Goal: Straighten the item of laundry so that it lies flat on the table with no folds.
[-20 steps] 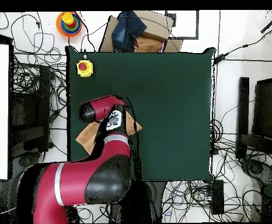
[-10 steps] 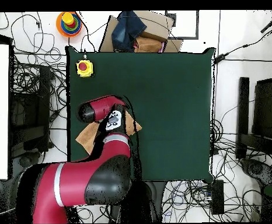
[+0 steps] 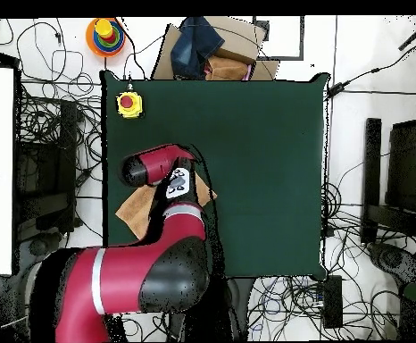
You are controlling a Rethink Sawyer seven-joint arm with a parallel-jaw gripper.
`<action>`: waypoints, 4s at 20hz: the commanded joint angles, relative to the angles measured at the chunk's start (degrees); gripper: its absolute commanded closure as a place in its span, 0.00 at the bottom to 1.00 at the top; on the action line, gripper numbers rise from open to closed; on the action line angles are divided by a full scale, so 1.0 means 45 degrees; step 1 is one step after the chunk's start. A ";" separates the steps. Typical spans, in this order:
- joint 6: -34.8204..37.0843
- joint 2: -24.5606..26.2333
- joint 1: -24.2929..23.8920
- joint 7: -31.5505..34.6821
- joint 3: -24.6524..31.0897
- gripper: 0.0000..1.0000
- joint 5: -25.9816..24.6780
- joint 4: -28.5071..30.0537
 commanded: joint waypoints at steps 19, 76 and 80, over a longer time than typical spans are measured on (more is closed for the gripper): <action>0.2802 -0.1618 -0.3669 -0.2766 0.4274 0.00 -0.0561 0.4208; 0.4087 -0.0117 -0.6822 -0.4067 0.6549 0.00 -0.3354 0.3378; 0.5047 0.0153 -0.7416 -0.4602 0.7059 0.00 -0.2480 0.3820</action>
